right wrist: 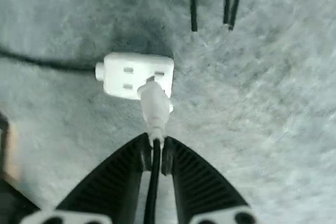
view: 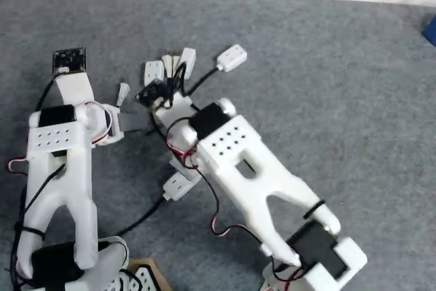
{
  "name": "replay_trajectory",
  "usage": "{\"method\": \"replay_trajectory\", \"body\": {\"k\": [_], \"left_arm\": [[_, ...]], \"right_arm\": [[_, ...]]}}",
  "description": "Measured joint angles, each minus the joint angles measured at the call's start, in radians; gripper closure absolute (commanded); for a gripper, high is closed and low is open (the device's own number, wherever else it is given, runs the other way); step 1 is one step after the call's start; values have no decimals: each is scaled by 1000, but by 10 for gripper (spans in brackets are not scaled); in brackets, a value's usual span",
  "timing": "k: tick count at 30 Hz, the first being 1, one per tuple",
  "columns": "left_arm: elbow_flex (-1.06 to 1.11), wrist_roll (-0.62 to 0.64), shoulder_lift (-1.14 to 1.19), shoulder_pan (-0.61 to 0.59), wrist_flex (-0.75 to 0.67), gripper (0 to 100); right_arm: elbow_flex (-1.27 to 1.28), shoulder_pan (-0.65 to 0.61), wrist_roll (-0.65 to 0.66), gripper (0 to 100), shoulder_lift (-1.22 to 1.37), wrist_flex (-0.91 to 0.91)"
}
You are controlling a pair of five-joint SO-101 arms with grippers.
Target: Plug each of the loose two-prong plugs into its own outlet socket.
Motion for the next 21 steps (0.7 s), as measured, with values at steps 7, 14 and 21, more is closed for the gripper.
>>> {"method": "replay_trajectory", "body": {"k": [7, 14, 21], "left_arm": [[17, 0, 0, -2, -20, 571], [18, 0, 0, -2, -20, 571], [18, 0, 0, -2, -20, 571]], "right_arm": [[-23, -81, -319, 992, 15, 0], [-25, -2, -425, 992, 15, 23], [-26, 23, -430, 992, 44, 51]]}}
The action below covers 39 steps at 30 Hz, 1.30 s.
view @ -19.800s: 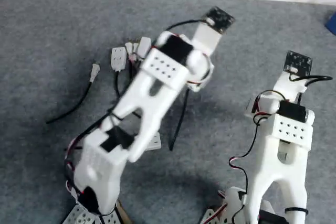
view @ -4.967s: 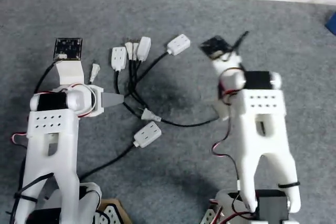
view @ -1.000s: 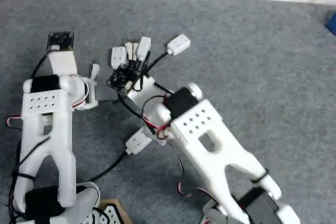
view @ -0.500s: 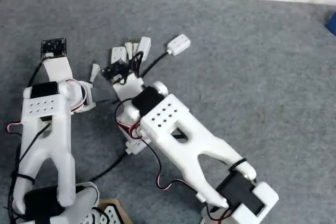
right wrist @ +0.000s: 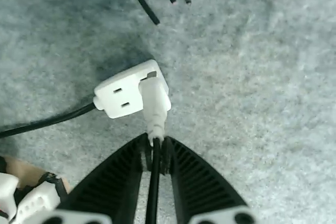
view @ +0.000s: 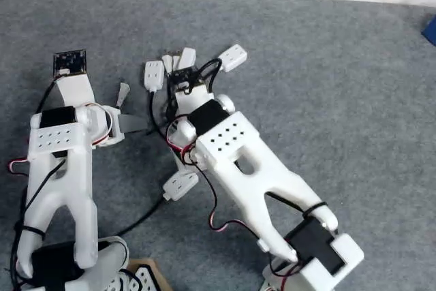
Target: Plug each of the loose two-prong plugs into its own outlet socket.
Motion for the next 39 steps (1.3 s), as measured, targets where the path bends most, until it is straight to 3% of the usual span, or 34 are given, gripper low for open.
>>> {"method": "replay_trajectory", "body": {"k": [15, 21, 31, 39], "left_arm": [[8, 0, 0, 0, -11, 571], [8, 0, 0, 0, -20, 571], [8, 0, 0, 0, -20, 571], [8, 0, 0, 0, -20, 571]], "right_arm": [[-207, -6, 0, 992, 129, 140], [-302, -14, 57, 992, 129, 221], [-313, -117, 87, 992, 149, 229], [-298, -120, 106, 992, 242, 229]]}}
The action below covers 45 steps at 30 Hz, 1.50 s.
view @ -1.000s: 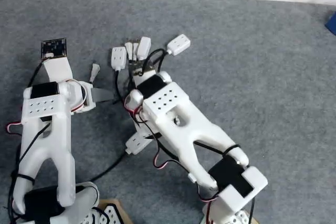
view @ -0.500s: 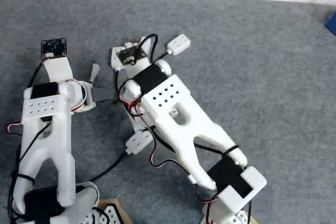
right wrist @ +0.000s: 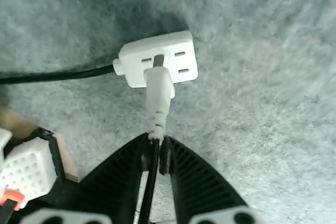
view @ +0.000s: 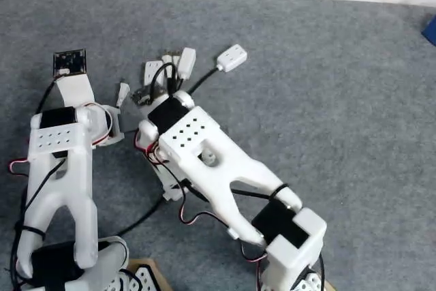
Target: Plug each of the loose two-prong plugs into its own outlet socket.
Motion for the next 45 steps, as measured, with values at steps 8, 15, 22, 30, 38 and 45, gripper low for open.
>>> {"method": "replay_trajectory", "body": {"k": [8, 15, 22, 30, 38, 45], "left_arm": [[0, 0, 0, 0, 0, 571], [0, 0, 0, 0, 0, 571], [0, 0, 0, 0, 0, 571], [0, 0, 0, 0, 0, 571], [0, 0, 0, 0, 0, 571], [20, 0, 0, 0, 0, 571]], "right_arm": [[12, 35, 8, 992, 0, 0], [12, 68, 8, 992, 0, 0], [64, 69, 11, 992, 0, 0], [68, 64, 11, 992, 0, 0], [68, 61, 44, 992, 18, 0], [-11, 61, 107, 992, 213, -17]]}}
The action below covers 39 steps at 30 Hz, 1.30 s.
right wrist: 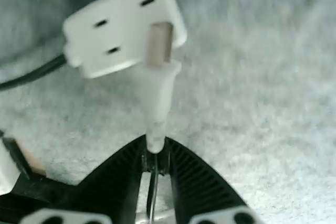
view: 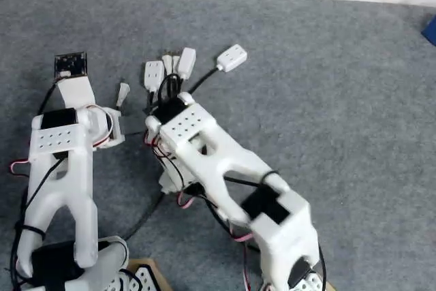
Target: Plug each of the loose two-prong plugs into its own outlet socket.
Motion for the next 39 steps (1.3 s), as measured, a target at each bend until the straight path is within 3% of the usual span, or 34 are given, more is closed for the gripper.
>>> {"method": "replay_trajectory", "body": {"k": [6, 14, 19, 24, 28, 33, 39], "left_arm": [[6, 0, 0, 0, -25, 571], [77, 0, 2, 0, -97, 571], [89, 0, 3, 15, -115, 571], [135, -5, 3, 110, -115, 572], [186, -87, 3, 238, -115, 572], [267, -215, 3, 427, -115, 572], [307, -265, 2, 585, -118, 572]], "right_arm": [[-206, 48, 20, 992, 123, 14], [-130, 247, 64, 992, 123, -9], [183, 325, 89, 992, 11, -199], [727, 321, 91, 991, -339, -585], [1125, 322, 91, 989, -649, -896], [1252, 324, 91, 989, -810, -948], [1263, 358, 91, 989, -821, -1014]]}}
